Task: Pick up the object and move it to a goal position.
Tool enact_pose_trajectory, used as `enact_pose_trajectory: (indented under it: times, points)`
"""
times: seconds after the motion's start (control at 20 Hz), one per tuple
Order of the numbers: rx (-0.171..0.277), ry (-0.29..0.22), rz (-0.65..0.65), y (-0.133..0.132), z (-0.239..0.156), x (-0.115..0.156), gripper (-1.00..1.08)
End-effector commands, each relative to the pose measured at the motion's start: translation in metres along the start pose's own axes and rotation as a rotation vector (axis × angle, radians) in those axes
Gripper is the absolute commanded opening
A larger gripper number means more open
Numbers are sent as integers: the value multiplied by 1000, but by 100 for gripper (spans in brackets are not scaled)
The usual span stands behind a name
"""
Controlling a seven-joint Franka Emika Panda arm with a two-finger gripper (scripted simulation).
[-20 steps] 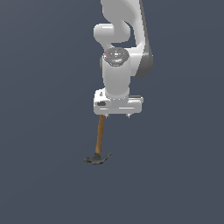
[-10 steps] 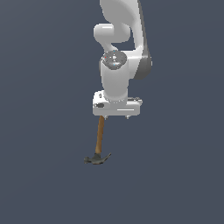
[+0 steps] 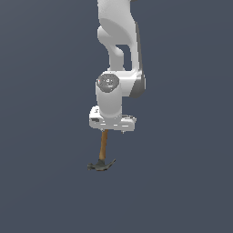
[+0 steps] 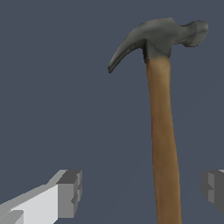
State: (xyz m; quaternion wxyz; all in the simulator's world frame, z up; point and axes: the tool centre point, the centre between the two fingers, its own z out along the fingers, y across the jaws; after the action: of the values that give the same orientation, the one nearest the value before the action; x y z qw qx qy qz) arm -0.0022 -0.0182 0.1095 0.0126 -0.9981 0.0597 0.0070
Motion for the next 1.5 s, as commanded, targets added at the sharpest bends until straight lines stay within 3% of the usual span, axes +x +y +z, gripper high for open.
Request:
enact_pose_trajectory:
  times: [0.0, 0.35, 1.4, 1.45]
  points:
    - [-9, 7, 27, 12, 17, 3, 100]
    - [-23, 16, 64, 29, 41, 6, 100]
    - [-24, 16, 66, 31, 92, 6, 100]
    - [-24, 16, 66, 31, 92, 6, -100]
